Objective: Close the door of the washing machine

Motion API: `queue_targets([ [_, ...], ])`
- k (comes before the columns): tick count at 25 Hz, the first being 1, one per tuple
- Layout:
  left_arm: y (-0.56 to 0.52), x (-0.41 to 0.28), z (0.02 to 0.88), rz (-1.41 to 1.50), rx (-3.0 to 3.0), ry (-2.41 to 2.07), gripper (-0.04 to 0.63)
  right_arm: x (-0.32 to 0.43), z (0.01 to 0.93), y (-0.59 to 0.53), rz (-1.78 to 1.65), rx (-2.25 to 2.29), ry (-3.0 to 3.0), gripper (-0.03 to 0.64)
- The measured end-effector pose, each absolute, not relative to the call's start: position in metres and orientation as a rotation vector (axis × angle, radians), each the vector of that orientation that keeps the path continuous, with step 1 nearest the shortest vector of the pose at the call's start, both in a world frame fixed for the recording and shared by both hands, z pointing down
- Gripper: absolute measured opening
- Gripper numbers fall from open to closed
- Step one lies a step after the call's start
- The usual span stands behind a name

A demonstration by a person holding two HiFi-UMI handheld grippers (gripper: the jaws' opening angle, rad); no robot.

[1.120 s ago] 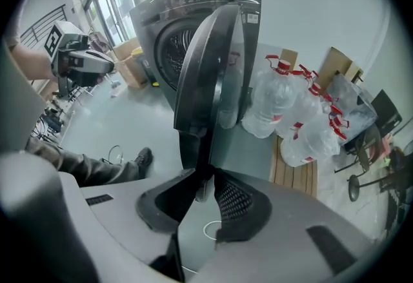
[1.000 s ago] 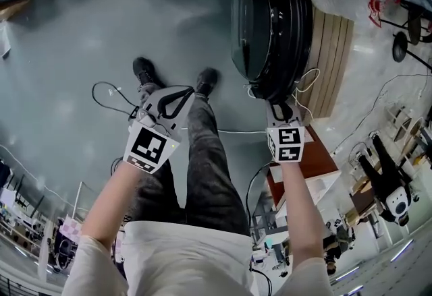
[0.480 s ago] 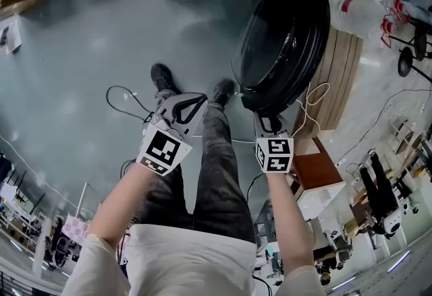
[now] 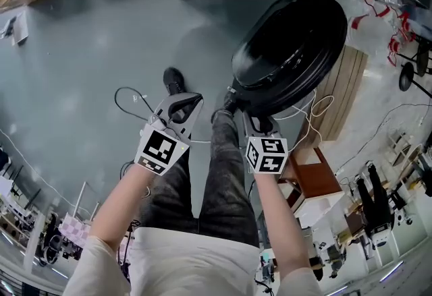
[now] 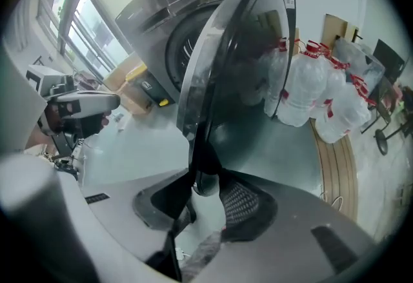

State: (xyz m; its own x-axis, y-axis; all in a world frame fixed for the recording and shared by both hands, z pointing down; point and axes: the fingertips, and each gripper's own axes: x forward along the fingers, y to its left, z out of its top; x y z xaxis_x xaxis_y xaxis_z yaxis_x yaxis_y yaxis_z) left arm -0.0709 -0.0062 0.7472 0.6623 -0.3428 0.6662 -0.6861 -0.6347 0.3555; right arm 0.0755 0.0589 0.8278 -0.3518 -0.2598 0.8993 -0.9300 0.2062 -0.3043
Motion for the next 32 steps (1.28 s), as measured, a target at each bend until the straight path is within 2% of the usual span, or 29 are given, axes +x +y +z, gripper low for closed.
queue_targets([
  [19,-0.014,-0.162,0.761,0.660,2.151,-0.980,0.009,-0.067,0.824,-0.053,1.170,1.158,-1.921,0.161],
  [26,-0.026,-0.192,0.760,0.644,2.145,-1.019,0.009,-0.104,0.824,-0.090,1.011,1.170,-1.972,0.160],
  [31,-0.038,-0.203,0.757,0.625,2.140,-1.051,0.009,-0.112,0.820,-0.123,0.916,1.189,-2.004,0.146],
  [32,-0.040,-0.207,0.756,0.620,2.138,-1.058,0.009,-0.112,0.818,-0.130,0.892,1.203,-2.010,0.120],
])
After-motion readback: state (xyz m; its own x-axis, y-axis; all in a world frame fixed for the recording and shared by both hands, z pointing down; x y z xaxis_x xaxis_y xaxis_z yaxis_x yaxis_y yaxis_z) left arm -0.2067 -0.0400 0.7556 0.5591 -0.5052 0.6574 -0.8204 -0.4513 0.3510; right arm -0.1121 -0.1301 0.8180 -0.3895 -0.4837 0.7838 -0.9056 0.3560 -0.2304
